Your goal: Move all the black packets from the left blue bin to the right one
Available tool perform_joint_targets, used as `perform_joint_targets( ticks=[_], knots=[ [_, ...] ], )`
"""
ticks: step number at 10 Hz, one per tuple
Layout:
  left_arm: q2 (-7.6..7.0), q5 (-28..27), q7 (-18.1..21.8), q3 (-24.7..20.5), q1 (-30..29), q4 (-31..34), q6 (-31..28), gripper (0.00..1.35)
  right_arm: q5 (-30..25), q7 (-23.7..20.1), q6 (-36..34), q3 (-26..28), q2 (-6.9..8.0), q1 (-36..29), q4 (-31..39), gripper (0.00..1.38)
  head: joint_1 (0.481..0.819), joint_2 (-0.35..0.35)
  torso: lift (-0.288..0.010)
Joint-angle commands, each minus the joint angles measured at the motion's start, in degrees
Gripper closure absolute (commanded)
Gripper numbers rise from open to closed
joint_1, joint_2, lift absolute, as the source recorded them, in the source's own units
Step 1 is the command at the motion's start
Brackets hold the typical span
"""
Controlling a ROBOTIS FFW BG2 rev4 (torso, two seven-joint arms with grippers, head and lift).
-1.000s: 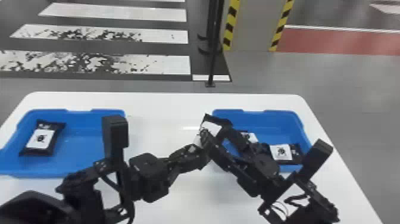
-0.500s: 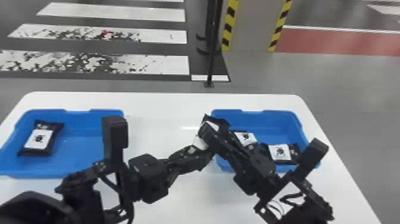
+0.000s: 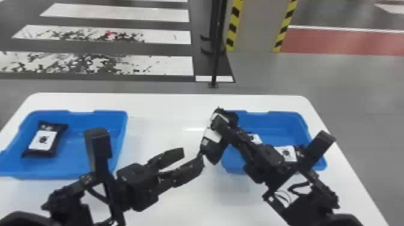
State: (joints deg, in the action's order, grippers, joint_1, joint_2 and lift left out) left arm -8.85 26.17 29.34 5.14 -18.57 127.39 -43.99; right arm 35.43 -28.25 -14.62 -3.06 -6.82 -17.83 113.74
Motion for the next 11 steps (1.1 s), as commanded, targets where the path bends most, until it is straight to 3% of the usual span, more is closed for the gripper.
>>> perform_joint_targets(
  ticks=[1,6,7,9,10,11],
  knots=[
    [0.68,0.6,0.0,-2.7,-2.8,0.9,0.5,0.17,-1.3,0.1,0.0,2.6,-0.3,4.1,-4.3,1.28,0.695,-0.08,-0.14],
    [2.0,1.9,0.0,-7.7,-5.3,2.8,2.4,0.17,-14.4,1.3,-0.1,12.9,-1.26,16.3,-22.3,1.27,0.695,-0.155,-0.14],
    [2.17,1.9,0.0,-8.8,-5.8,2.9,2.5,0.17,-17.1,2.3,-0.3,14.4,-1.26,17.4,-24.7,1.16,0.695,-0.181,-0.14],
    [2.26,1.8,0.0,-10.2,-6.5,3.3,2.4,0.17,-20.0,3.3,-0.8,14.8,-1.26,16.7,-24.0,0.39,0.695,-0.213,-0.14],
    [2.35,0.9,-0.1,-11.1,-6.2,3.3,2.9,0.17,-20.6,3.3,-0.7,14.8,-0.65,13.3,-19.9,0.15,0.695,-0.213,-0.14],
    [2.35,-0.2,-0.1,-13.0,-5.9,3.3,2.9,0.17,-21.4,3.6,-0.6,14.8,0.32,9.0,-15.2,0.12,0.695,-0.209,-0.14]
  ],
)
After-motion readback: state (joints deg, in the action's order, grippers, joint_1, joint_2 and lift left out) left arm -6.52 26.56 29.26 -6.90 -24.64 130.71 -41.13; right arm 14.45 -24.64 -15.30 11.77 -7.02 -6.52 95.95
